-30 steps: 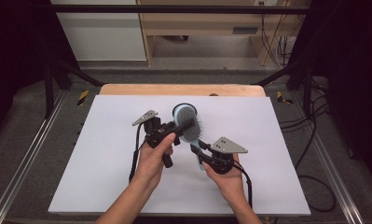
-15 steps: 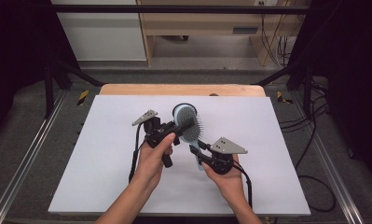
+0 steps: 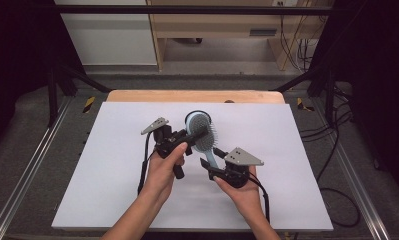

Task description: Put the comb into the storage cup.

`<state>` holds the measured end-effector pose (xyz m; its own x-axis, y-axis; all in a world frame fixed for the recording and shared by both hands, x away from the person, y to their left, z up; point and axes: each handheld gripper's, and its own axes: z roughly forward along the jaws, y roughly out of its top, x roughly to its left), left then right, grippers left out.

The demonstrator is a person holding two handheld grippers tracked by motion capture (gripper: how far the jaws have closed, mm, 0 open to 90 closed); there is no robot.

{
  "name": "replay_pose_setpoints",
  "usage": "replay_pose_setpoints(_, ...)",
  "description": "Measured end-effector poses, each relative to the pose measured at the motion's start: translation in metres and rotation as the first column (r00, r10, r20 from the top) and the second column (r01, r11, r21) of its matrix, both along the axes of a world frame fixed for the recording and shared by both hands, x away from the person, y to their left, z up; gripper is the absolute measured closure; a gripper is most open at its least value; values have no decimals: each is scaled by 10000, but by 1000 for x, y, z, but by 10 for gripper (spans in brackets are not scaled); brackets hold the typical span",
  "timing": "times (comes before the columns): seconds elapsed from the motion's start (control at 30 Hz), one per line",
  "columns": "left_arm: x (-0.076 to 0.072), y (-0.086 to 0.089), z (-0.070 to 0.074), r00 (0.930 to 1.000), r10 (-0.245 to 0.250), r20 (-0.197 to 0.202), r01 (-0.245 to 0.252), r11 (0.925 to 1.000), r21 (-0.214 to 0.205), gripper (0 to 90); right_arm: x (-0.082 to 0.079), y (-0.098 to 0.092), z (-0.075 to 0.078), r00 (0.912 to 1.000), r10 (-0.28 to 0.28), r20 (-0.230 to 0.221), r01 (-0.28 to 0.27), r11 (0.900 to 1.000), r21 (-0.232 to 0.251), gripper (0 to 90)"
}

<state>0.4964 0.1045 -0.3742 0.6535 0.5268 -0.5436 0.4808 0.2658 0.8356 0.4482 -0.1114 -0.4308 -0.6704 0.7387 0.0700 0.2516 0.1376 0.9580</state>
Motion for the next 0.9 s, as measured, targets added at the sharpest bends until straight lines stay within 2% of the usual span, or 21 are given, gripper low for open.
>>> replay_pose_setpoints(0.13,0,2,0,10000,38,58,-38,10000,72,501,0,1,-1,10000,10,23,-9,10000,-52,348)
replay_pose_setpoints(0.2,1,3,1,9998,151,122,-152,9998,113,500,1,2,-2,9999,125,-92,-124,9999,46,292)
replay_pose_setpoints(0.27,1,4,1,9997,168,156,-171,9997,178,500,0,3,-3,9999,98,-124,-99,9999,-56,260)
replay_pose_setpoints(0.57,-1,10,5,9975,431,555,-453,9982,399,500,1,3,-5,9989,263,-383,-269,9995,-169,181)
replay_pose_setpoints(0.6,-1,14,8,9953,583,779,-627,9965,552,500,0,3,-5,9992,242,-306,-249,9994,-257,173)
replay_pose_setpoints(0.73,0,22,11,9928,766,924,-830,9942,682,500,-1,0,-5,9999,112,-96,-117,9987,-489,155)
replay_pose_setpoints(0.77,0,24,12,9923,831,919,-891,9940,637,500,0,-2,-7,9998,152,-108,-161,9961,-872,149)
replay_pose_setpoints(0.83,-1,28,15,9908,922,990,-983,9934,586,500,1,-3,-8,9998,144,-167,-161,9944,-1045,145)
replay_pose_setpoints(0.87,-3,32,19,9881,991,1176,-1080,9916,714,500,2,-6,-11,9994,166,-316,-201,9933,-1136,153)
replay_pose_setpoints(0.9,-3,32,19,9881,991,1176,-1080,9916,714,500,3,-8,-12,9993,184,-330,-219,9938,-1089,157)
